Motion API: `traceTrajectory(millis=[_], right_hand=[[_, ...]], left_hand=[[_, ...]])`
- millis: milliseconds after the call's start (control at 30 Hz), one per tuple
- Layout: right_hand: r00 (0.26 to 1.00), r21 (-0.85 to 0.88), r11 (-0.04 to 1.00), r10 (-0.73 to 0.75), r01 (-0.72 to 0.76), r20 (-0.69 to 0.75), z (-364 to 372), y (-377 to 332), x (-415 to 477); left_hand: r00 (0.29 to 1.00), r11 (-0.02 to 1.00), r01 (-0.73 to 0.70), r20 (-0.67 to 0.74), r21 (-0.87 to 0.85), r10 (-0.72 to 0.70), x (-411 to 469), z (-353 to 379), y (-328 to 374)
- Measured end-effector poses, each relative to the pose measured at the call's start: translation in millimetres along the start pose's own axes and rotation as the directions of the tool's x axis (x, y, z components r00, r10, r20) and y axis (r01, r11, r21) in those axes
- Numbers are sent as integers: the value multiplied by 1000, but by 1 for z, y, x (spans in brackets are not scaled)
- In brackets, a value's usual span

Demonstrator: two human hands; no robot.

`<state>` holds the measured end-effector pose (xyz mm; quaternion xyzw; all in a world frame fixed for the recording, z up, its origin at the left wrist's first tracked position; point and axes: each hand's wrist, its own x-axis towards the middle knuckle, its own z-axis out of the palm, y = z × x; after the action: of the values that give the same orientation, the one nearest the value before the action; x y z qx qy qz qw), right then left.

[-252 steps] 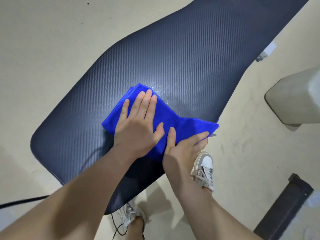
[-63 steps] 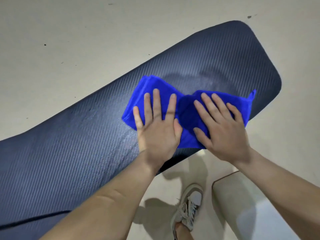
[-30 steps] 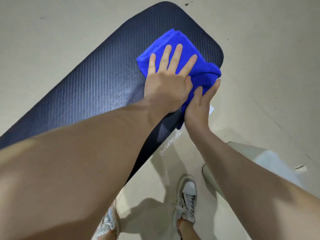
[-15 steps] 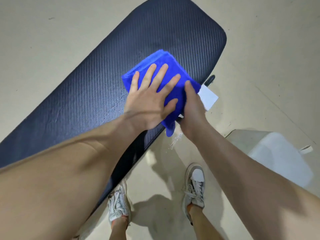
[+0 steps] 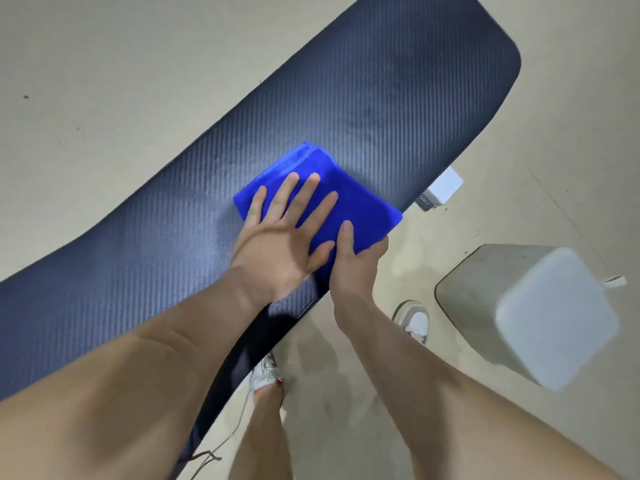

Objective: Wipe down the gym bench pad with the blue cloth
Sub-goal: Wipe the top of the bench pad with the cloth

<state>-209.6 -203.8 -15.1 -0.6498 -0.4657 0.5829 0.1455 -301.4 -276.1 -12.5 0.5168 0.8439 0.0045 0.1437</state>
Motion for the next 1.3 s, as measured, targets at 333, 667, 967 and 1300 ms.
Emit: traceTrajectory(millis=[333,667,967,1300], right_hand=[[999,-77,996,-45,45,-3,24,51,-79],[953,-227,974,57,13,299,15,97,-131],[864,-428,883,55,191,500,-14,106,-164],[359,-343,106,-290,934,887,-22,136,-216]], left_hand=[[999,1000,19,34,-13,-19,-83,12,-31],[971,972,226,62,64,-230,-175,30,-15],[887,887,460,44,-32,-459,-260,55,-13],[571,547,809,72,-216,-817,-374,74,-46]])
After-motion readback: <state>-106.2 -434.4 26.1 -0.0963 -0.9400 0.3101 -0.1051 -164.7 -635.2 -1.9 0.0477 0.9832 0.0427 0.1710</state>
